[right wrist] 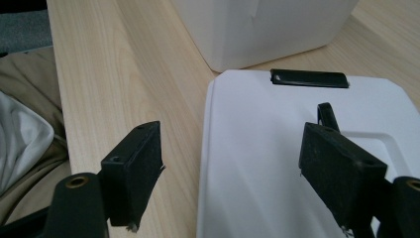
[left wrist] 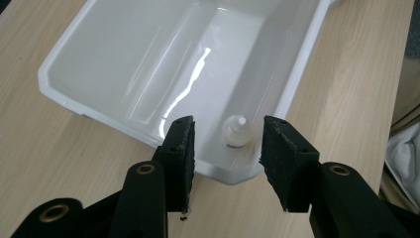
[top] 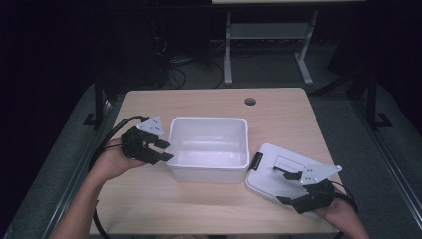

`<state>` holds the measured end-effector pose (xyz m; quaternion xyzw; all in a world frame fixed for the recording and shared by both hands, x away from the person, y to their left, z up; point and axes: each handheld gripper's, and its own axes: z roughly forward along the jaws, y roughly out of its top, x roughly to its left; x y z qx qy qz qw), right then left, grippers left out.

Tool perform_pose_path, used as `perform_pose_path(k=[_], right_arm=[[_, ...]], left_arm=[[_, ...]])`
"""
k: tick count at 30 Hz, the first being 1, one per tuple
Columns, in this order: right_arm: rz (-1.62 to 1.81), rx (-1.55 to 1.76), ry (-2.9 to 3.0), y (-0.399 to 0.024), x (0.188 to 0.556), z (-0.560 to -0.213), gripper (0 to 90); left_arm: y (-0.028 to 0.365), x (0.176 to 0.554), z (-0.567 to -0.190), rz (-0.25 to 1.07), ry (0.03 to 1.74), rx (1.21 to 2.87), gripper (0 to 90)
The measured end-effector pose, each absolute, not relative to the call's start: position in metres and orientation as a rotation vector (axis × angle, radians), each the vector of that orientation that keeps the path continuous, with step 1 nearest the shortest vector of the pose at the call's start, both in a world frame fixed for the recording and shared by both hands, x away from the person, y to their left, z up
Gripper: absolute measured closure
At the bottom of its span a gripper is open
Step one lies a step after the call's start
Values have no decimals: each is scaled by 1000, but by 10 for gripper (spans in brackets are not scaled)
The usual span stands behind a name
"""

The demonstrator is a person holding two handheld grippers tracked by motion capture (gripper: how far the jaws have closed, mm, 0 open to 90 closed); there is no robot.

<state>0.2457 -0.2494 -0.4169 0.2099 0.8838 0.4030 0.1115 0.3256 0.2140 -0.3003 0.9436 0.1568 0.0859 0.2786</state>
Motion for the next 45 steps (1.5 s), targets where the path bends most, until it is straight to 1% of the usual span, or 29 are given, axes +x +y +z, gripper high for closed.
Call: perform_pose_path(k=[10, 28, 38, 45], right_arm=[[1182, 623, 2604, -249, 243, -416, 241], [1149, 612, 2635, -241, 242, -419, 241], [1141, 599, 2639, -237, 242, -419, 241], [1155, 594, 2631, -236, 241, -416, 242]], left_arm=[[225, 314, -303, 241, 426, 2521, 555], [251, 296, -319, 257, 475, 2476, 543], [258, 290, -332, 237, 505, 2448, 518], [264, 286, -350, 226, 528, 2437, 512]])
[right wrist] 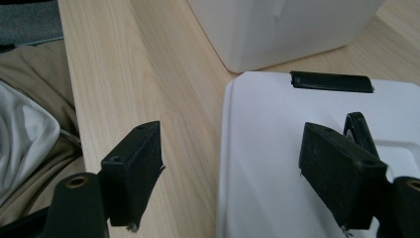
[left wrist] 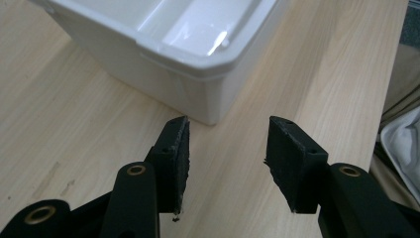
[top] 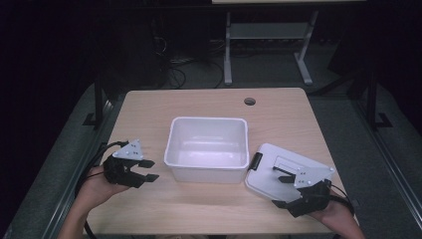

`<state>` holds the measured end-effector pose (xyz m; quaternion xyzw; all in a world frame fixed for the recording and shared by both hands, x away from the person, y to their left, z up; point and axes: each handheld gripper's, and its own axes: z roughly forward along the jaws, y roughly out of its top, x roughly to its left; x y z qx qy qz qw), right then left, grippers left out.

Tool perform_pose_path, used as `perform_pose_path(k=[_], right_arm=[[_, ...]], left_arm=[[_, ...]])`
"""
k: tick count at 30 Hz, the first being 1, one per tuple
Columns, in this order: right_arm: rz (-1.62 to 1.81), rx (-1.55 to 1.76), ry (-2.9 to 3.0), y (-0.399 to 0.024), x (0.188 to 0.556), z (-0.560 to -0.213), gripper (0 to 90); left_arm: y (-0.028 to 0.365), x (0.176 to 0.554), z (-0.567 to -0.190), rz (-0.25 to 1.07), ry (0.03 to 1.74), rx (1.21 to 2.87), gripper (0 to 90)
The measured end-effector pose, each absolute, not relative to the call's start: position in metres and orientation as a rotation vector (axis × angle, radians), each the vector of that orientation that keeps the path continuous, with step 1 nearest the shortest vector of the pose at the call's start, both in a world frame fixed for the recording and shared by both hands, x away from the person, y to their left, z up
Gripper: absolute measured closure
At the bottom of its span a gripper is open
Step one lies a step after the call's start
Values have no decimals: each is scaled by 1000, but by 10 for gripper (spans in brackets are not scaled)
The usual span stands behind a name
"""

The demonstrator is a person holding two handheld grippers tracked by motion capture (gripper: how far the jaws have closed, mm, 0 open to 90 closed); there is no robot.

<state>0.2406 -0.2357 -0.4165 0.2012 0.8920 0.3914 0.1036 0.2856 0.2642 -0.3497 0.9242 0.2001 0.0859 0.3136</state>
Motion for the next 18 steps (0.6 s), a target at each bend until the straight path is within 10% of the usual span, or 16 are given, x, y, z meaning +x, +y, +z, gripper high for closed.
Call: perform_pose_path(k=[18], right_arm=[[1113, 607, 2650, -237, 239, -417, 242]], left_arm=[[276, 278, -371, 234, 562, 2415, 499]])
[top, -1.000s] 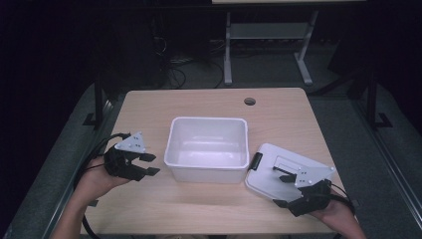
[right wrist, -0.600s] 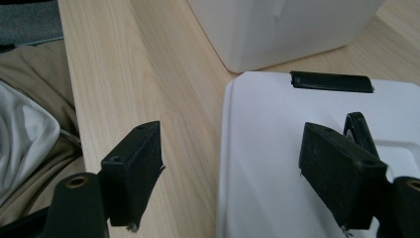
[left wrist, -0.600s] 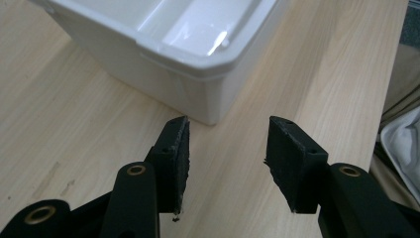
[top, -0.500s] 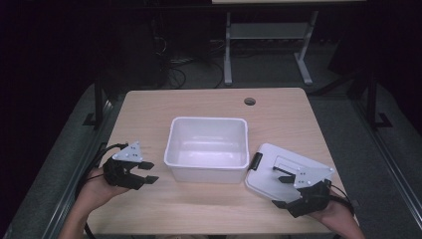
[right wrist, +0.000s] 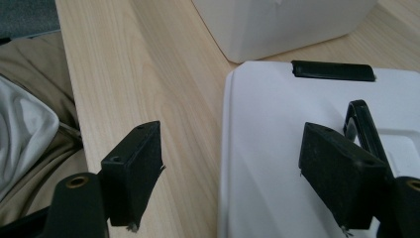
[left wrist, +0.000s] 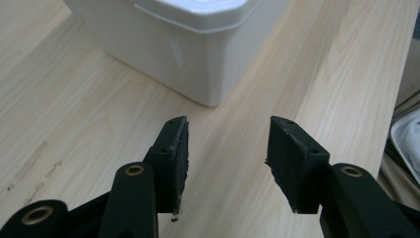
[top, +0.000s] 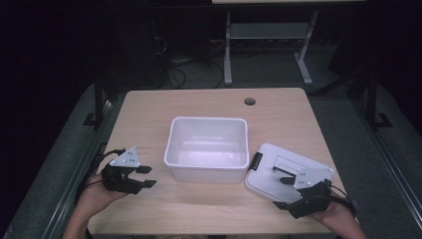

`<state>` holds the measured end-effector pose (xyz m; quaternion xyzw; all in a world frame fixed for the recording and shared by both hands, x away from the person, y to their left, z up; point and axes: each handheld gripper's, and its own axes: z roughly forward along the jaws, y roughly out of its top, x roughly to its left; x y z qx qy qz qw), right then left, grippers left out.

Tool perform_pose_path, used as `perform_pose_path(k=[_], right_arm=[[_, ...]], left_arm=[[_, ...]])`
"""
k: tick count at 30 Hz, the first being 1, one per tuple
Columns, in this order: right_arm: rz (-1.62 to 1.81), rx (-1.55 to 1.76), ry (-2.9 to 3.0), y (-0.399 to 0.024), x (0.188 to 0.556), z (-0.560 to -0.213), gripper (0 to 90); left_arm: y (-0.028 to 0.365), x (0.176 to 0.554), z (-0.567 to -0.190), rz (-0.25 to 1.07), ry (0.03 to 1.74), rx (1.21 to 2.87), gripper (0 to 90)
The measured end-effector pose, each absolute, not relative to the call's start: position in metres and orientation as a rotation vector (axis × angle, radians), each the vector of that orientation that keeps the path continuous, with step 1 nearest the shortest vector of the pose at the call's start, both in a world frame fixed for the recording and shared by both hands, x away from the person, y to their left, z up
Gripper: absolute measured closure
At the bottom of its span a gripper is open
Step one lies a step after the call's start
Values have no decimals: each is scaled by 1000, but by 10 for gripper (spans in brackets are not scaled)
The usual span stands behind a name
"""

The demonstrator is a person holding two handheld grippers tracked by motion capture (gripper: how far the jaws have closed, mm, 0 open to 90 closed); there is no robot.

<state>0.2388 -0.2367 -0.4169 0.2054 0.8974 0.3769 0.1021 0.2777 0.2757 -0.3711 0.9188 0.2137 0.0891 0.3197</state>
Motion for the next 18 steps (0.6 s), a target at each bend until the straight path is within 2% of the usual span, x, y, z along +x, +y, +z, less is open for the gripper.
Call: perform_pose_path(k=[18], right_arm=[[1097, 638, 2655, -242, 237, -413, 244]], left_arm=[[281, 274, -392, 218, 579, 2402, 472]])
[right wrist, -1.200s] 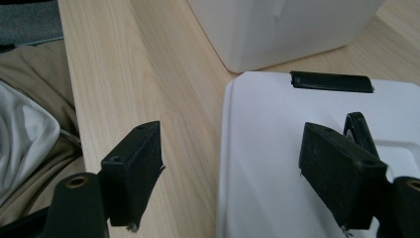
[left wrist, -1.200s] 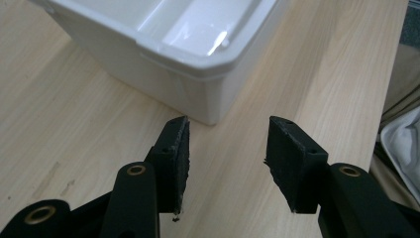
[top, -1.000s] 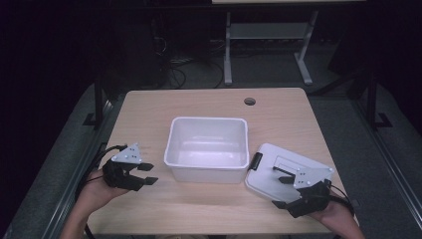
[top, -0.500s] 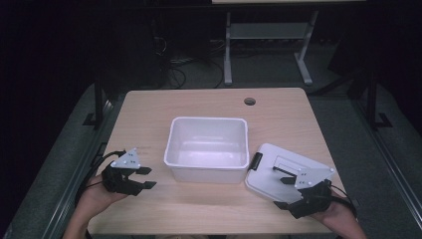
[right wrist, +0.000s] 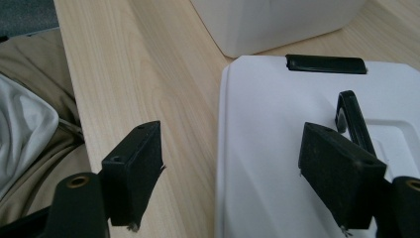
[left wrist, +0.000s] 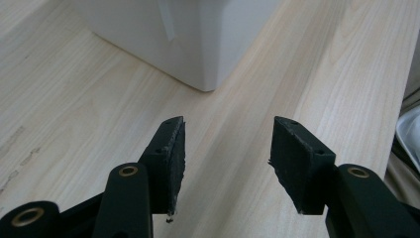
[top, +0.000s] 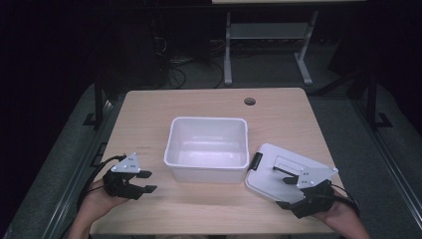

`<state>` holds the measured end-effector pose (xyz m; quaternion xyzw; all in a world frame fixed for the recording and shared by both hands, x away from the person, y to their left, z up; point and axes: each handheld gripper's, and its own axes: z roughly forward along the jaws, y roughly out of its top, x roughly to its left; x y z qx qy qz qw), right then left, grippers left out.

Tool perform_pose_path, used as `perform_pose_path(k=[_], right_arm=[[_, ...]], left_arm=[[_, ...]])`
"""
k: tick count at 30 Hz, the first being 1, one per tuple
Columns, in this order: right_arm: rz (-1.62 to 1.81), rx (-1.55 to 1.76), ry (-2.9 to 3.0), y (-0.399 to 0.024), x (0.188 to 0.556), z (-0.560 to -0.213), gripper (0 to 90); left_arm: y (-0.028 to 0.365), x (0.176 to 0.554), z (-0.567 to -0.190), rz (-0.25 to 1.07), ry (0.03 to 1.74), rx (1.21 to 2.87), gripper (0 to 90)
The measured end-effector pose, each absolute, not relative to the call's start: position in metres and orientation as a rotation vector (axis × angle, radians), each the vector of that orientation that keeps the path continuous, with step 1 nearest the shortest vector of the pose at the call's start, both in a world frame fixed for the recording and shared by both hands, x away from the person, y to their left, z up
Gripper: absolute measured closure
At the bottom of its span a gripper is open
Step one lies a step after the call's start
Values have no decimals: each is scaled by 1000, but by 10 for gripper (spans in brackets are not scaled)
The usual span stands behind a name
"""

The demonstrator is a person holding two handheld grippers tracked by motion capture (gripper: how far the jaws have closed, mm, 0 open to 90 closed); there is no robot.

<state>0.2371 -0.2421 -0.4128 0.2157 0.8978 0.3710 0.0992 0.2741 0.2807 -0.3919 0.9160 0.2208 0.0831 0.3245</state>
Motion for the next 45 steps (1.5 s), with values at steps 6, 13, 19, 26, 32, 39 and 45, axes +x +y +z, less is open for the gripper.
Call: perform_pose_path(k=[6, 13, 19, 26, 32, 39, 45], right_arm=[[1100, 638, 2663, -242, 237, -414, 245], [1087, 636, 2666, -240, 239, -413, 245], [1072, 622, 2671, -238, 241, -410, 248], [1047, 599, 2670, -237, 243, -403, 250], [1031, 572, 2636, -236, 246, -393, 253], [993, 580, 2619, -240, 253, -386, 264], [956, 621, 2626, -249, 264, -389, 303]], left_arm=[[283, 273, -397, 230, 594, 2394, 469], [281, 270, -399, 238, 586, 2402, 464], [282, 267, -404, 242, 600, 2392, 456], [284, 266, -404, 231, 600, 2375, 444], [285, 263, -403, 254, 597, 2375, 440], [287, 261, -403, 263, 603, 2370, 440], [291, 261, -402, 271, 610, 2361, 431]])
